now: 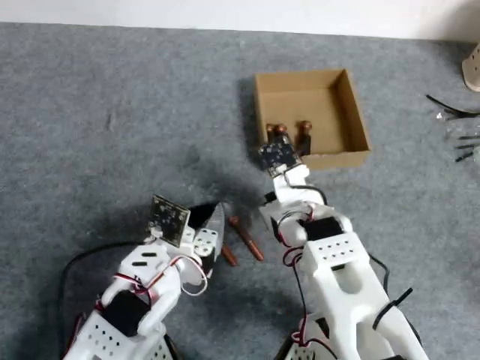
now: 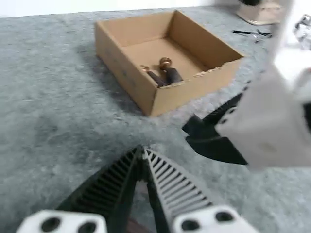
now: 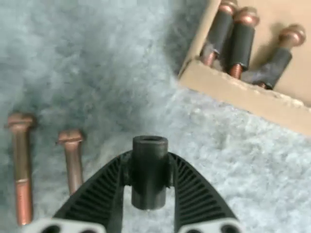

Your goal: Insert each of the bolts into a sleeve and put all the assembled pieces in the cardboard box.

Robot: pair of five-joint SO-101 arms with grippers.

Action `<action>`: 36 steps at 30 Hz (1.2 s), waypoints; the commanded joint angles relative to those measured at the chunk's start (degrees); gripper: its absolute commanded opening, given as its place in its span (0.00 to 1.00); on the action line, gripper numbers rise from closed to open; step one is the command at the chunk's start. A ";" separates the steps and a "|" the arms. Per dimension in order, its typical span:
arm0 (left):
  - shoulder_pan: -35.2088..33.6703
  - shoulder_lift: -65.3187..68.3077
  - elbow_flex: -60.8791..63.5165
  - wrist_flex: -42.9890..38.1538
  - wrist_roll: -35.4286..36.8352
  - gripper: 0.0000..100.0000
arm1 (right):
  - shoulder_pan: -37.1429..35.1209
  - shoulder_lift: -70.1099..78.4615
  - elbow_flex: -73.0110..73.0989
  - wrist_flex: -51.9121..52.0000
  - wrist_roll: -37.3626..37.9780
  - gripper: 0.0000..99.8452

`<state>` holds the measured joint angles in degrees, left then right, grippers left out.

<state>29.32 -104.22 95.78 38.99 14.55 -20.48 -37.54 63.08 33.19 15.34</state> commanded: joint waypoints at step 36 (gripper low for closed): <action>8.57 71.25 -28.88 -10.64 25.05 0.12 | 5.23 -1.10 1.45 -7.78 -0.79 0.00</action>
<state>37.23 -33.63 69.67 30.64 38.37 -16.00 -37.54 64.92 27.12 15.16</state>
